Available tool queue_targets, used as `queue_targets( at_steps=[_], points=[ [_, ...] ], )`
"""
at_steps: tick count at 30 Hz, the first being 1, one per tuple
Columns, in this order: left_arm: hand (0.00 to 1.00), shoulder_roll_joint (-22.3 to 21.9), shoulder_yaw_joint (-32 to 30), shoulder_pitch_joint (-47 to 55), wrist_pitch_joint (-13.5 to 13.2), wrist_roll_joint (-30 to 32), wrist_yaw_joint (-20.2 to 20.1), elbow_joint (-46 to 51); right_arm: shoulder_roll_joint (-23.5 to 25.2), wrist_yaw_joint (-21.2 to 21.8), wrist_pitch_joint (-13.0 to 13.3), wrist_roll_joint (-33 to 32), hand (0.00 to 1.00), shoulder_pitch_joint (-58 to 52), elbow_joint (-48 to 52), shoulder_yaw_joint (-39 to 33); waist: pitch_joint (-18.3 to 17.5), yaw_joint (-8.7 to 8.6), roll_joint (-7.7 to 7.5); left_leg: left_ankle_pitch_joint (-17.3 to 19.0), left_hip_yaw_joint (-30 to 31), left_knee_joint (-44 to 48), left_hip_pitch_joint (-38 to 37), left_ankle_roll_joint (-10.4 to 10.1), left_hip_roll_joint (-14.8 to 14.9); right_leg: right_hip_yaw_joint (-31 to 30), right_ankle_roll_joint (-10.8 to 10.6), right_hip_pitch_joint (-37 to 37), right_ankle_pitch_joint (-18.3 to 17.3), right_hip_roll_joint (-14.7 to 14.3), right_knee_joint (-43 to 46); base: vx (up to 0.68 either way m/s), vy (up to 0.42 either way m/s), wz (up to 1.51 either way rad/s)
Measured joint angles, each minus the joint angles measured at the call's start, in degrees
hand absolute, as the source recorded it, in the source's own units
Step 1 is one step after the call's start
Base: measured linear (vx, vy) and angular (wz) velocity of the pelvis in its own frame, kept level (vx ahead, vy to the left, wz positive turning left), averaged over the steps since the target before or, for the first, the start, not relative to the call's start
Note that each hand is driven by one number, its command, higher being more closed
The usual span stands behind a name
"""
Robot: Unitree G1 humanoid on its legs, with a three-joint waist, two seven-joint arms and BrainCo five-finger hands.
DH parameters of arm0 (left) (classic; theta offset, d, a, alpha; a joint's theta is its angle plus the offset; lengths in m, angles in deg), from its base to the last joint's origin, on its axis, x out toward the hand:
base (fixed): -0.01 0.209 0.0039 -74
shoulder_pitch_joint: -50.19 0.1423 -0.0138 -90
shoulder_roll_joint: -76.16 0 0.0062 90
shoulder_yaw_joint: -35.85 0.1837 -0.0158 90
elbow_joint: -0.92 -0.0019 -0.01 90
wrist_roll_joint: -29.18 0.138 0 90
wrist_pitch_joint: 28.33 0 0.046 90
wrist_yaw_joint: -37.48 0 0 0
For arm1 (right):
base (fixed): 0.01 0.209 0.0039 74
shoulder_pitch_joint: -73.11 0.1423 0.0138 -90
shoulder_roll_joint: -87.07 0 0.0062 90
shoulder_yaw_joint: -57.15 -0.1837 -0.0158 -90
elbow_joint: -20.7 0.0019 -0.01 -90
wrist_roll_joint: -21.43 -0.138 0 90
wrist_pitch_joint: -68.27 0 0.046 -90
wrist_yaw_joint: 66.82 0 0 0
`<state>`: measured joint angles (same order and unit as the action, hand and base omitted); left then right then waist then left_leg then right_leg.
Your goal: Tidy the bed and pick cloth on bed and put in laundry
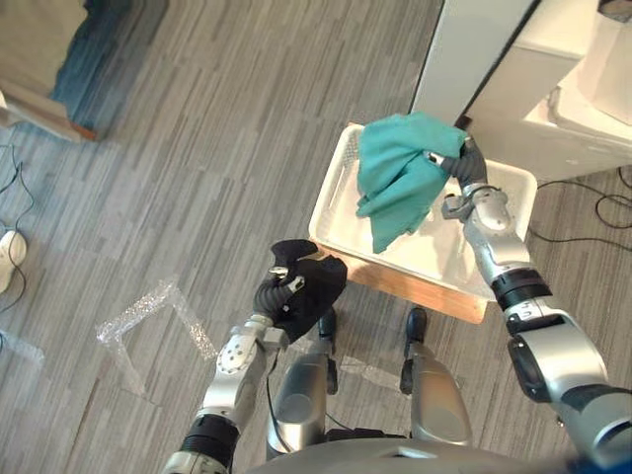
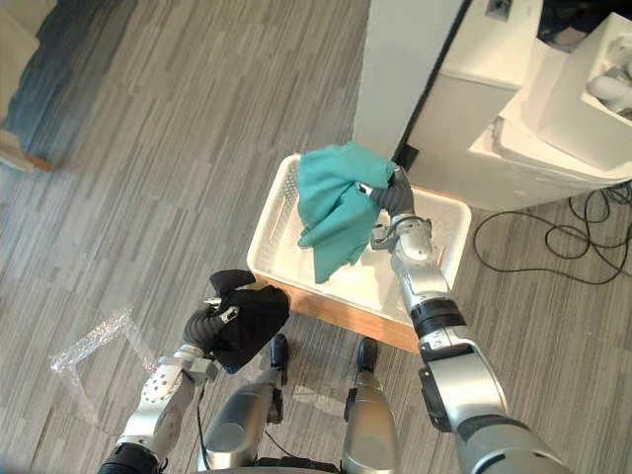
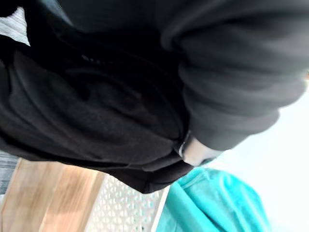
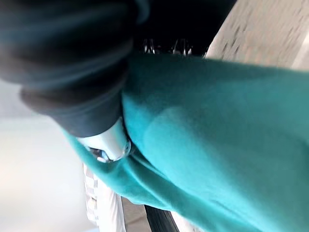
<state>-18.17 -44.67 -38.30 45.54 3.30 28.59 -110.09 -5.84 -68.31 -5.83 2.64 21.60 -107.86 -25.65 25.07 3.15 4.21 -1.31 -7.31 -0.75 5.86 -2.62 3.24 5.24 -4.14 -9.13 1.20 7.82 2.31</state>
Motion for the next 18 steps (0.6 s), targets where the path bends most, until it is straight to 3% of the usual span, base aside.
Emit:
queue_targets(
  at_steps=[5, 12, 15, 18],
  points=[
    [1.0, -0.2, 0.0, 1.7, 0.1, 0.3, -1.0, 0.0, 3.3, -0.7, 2.8, 1.5, 0.0, -11.7, 8.1, -0.3, -0.9, -1.25, -0.09, -0.1, -1.1, -1.1, -3.0, 0.1, 0.1, -0.7, -0.3, 2.4, 0.0, -0.3, -0.9, -0.05, 0.0, -0.11],
    [1.0, -1.5, 0.0, 9.2, 0.5, 1.3, -3.5, 0.0, 5.6, -0.2, 4.9, 6.6, 0.0, -27.1, 18.6, 0.9, -11.2, -2.08, -1.13, 0.4, -3.1, -3.9, -7.3, -0.8, 1.2, -2.3, -0.8, 5.8, 0.3, -1.8, -4.2, 0.06, -0.014, -0.16],
    [1.0, -1.6, 0.1, 10.9, 0.7, 2.6, -4.1, 0.0, 5.5, 0.3, 5.1, 8.9, 0.0, -29.7, 20.8, 2.3, -14.0, -2.43, -1.98, 0.6, -3.5, -4.2, -8.3, -1.1, 1.6, -2.7, -0.7, 6.3, 0.2, -2.3, -4.4, 0.05, -0.019, -0.15],
    [1.0, -1.5, 0.1, 11.2, 0.7, 2.9, -4.0, 0.0, 5.5, 0.1, 4.8, 11.2, 0.0, -31.1, 21.0, 2.5, -14.6, -2.54, -2.6, 0.7, -3.8, -4.2, -9.7, -1.3, 1.8, -2.8, -0.6, 7.8, 0.2, -2.5, -4.7, -0.01, -0.004, -0.01]
  ],
)
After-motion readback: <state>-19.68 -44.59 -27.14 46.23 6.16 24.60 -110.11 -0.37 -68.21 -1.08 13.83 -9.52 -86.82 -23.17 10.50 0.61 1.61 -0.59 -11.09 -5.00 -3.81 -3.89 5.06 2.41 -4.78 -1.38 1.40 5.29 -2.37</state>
